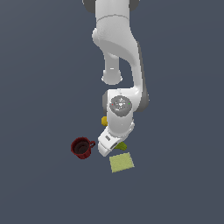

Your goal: Pick up a designated object from a clutter of objects.

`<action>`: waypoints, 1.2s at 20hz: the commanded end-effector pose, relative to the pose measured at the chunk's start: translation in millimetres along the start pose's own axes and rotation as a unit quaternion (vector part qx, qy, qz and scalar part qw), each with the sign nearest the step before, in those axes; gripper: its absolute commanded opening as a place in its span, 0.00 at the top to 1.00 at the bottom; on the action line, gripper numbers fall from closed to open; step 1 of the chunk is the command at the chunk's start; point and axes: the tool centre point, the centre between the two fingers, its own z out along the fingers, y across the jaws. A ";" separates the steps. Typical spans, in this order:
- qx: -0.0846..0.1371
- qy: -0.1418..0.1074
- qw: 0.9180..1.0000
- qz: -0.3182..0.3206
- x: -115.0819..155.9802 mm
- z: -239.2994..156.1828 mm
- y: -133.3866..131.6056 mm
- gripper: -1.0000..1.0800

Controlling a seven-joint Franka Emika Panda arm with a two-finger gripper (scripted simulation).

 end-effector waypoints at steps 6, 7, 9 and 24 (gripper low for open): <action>-0.001 0.001 1.000 0.000 -9.7 -56.9 0.9 1.00; -0.001 0.001 1.000 0.000 -11.3 -66.8 0.7 1.00; -0.001 0.001 1.000 0.000 -15.3 -88.2 0.9 1.00; -0.001 0.002 1.000 -0.001 -45.5 -265.5 3.4 1.00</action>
